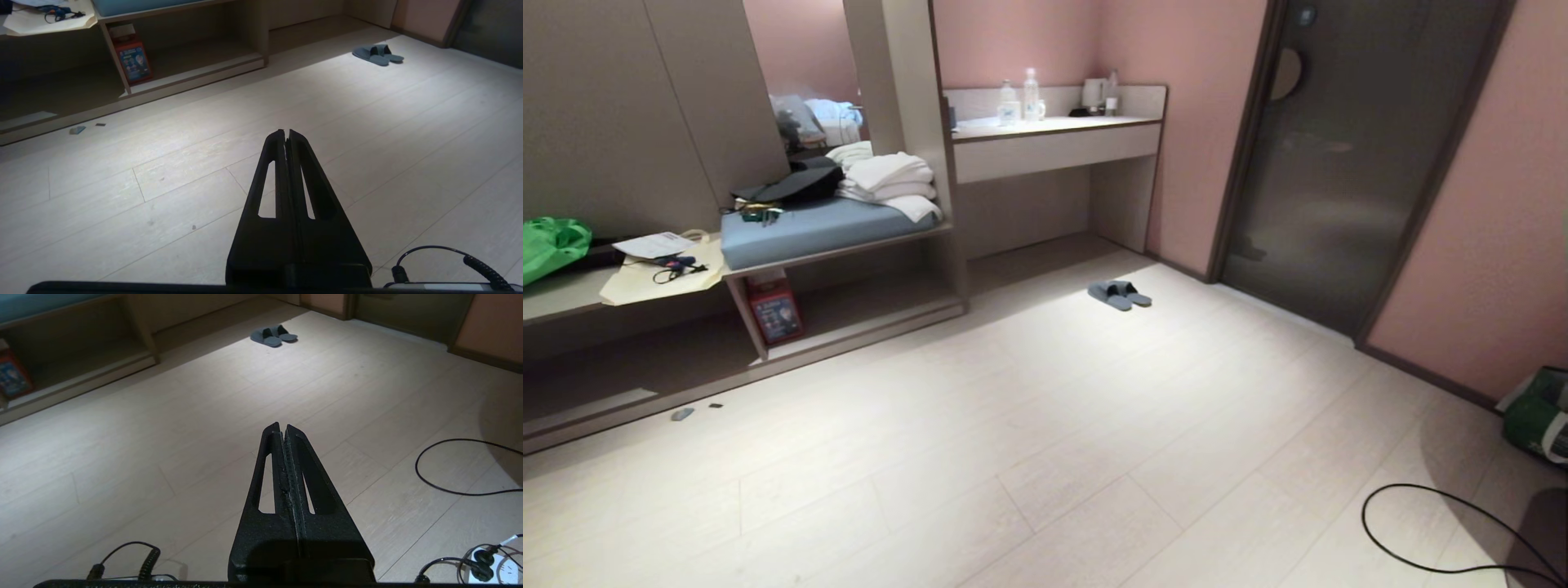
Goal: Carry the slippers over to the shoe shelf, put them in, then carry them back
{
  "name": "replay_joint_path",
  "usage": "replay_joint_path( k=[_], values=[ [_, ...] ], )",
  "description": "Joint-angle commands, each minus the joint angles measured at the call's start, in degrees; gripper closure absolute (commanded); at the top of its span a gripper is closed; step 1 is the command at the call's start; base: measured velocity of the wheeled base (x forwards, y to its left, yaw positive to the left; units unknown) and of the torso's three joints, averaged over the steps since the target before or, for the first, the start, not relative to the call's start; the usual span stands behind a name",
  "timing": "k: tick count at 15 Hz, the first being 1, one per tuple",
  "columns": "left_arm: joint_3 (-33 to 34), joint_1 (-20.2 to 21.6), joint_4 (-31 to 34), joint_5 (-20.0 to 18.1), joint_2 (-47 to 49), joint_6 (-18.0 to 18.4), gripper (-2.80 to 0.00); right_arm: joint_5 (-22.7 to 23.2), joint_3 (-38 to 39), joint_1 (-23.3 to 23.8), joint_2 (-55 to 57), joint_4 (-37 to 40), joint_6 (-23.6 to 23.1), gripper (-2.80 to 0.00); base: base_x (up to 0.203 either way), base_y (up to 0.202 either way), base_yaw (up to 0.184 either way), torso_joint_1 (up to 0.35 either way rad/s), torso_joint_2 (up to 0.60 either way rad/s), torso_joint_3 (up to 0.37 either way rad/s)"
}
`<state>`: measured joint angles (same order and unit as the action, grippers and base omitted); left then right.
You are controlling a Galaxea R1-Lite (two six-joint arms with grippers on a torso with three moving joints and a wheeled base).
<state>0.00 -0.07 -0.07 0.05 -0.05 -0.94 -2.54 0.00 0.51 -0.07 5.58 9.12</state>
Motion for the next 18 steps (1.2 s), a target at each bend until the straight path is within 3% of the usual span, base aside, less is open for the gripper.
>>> replay_joint_path(
  k=[1,18],
  values=[
    [0.0,0.0,0.0,0.0,0.0,0.0,0.0,0.0,0.1,0.0,0.0,0.0,0.0,0.0,0.0,0.0,0.0,0.0,0.0,0.0],
    [0.0,0.0,-0.1,0.0,0.0,0.0,0.0,0.0,0.1,-0.1,0.0,0.0,0.4,0.0,0.0,0.0,0.0,0.0,0.0,0.0]
  ],
)
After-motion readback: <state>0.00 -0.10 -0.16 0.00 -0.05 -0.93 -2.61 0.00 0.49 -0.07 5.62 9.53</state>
